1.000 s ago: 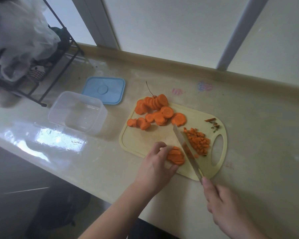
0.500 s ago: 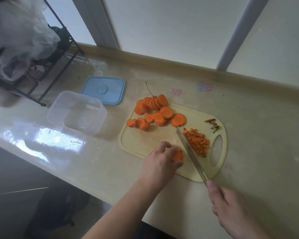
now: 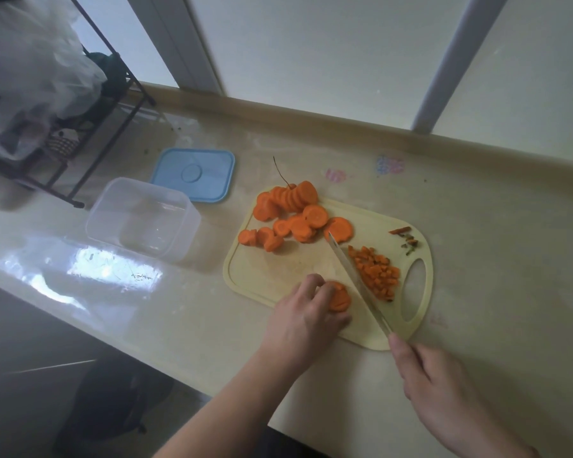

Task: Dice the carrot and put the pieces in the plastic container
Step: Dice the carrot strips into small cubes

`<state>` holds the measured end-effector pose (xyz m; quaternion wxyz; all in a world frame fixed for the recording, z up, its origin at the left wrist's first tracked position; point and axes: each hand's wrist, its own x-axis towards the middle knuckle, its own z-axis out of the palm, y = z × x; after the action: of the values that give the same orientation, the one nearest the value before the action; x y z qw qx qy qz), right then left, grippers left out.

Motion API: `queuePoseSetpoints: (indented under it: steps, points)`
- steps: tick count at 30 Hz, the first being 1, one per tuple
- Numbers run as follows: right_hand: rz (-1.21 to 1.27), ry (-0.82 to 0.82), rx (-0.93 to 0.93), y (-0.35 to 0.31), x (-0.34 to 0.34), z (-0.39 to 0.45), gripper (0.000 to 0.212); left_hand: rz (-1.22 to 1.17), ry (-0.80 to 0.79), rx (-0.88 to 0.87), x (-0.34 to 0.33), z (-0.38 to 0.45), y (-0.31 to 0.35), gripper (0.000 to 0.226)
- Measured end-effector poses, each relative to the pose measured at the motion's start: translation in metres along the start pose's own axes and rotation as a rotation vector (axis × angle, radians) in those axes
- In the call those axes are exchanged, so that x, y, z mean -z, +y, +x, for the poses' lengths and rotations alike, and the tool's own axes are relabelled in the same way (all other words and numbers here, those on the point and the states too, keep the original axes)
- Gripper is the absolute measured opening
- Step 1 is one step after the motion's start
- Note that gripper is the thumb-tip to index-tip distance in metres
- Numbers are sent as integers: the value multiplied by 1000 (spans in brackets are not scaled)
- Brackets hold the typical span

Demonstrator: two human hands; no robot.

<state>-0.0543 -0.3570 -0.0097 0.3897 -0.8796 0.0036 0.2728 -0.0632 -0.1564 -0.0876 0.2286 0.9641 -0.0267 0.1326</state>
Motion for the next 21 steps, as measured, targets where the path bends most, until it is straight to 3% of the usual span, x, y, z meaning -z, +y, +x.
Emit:
queuePoseSetpoints:
  steps: [7,11,16,20,21]
  points:
    - [-37,-28,-2,-3,4,-2,60,-41,15,-237,-2,0,-7,21]
    - [-46,-26,23,-3,2,-4,66,-74,-14,-248,-5,0,-8,14]
    - [-107,-45,7,7,0,-3,56,-94,5,-269,-5,2,-11,14]
    - [-114,-45,28,17,-2,-10,95,-101,-4,-282,-5,3,-14,14]
    - [-95,-47,42,18,-3,-13,97,-102,-5,-280,-6,3,-15,14]
